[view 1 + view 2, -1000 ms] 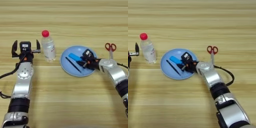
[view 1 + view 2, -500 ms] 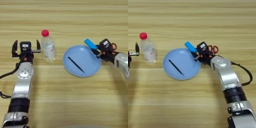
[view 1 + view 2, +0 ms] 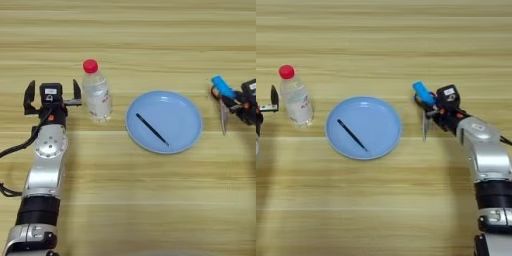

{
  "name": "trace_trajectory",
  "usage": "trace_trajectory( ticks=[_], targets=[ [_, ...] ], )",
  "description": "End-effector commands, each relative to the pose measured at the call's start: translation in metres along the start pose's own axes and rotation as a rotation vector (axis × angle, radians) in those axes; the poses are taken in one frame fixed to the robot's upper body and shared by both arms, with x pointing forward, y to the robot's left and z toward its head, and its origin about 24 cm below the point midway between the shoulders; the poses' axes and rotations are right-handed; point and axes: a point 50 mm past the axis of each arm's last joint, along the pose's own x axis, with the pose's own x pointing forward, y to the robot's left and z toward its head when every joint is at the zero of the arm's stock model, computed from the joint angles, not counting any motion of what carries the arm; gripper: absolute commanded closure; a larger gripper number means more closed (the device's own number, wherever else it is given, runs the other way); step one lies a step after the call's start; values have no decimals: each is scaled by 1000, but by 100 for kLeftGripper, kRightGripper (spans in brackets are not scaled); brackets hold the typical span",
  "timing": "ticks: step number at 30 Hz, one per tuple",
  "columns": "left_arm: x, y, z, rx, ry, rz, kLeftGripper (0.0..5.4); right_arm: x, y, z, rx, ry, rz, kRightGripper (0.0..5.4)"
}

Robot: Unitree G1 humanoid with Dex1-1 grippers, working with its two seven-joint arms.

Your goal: Move the objects on the table

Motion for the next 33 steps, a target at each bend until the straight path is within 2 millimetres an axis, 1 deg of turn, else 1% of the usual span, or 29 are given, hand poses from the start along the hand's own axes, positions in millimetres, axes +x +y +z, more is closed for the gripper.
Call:
trace_trajectory(
  ticks=[1, 9, 20, 30, 33],
  targets=[
    [1, 1, 0, 13, 2, 4, 0, 0, -19, 2, -28, -10, -87, 400],
    [1, 0, 0, 12, 2, 4, 0, -3, -34, -17, -2, 48, -148, 400],
    [2, 1, 0, 15, 1, 4, 0, -8, -33, -40, 35, 134, -115, 400],
    [2, -1, 0, 15, 1, 4, 0, -15, -35, -50, 25, 176, -123, 400],
    [2, 0, 0, 15, 1, 5, 0, -16, -34, -50, 45, 180, -114, 360]
  ],
)
